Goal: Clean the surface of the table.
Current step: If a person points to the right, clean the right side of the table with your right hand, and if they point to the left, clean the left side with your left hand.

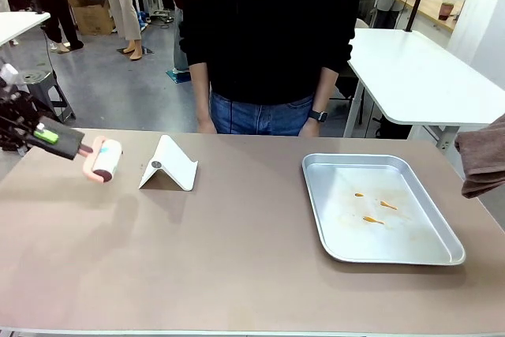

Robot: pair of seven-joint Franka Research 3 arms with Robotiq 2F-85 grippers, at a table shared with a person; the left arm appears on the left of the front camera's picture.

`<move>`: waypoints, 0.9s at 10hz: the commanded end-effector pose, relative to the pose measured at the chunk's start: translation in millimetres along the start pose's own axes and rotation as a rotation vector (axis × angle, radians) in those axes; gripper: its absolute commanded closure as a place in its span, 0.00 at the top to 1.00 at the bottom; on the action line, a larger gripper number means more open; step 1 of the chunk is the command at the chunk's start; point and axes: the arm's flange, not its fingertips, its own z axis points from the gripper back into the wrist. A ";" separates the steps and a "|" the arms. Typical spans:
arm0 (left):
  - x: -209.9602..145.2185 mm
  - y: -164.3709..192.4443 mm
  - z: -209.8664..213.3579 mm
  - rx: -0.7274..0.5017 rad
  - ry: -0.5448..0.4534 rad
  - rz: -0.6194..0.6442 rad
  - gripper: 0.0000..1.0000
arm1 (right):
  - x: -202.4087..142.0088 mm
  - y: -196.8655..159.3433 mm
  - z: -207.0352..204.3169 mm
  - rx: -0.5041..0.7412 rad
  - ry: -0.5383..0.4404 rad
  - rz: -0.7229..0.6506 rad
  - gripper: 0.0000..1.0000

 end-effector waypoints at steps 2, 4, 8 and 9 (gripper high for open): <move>-64.1 -31.6 35.9 -0.067 -0.052 -0.088 0.21 | -1.0 2.4 0.9 0.010 0.003 0.005 0.03; -110.8 -37.7 47.0 -0.124 -0.041 -0.069 0.21 | -1.0 2.4 0.9 0.010 0.003 0.005 0.03; -164.9 -14.3 84.1 -0.307 -0.024 -0.091 0.21 | -1.0 2.4 0.9 0.010 0.003 0.005 0.03; -165.5 -1.7 96.8 -0.342 -0.039 -0.100 0.21 | -1.0 2.4 0.9 0.010 0.003 0.005 0.03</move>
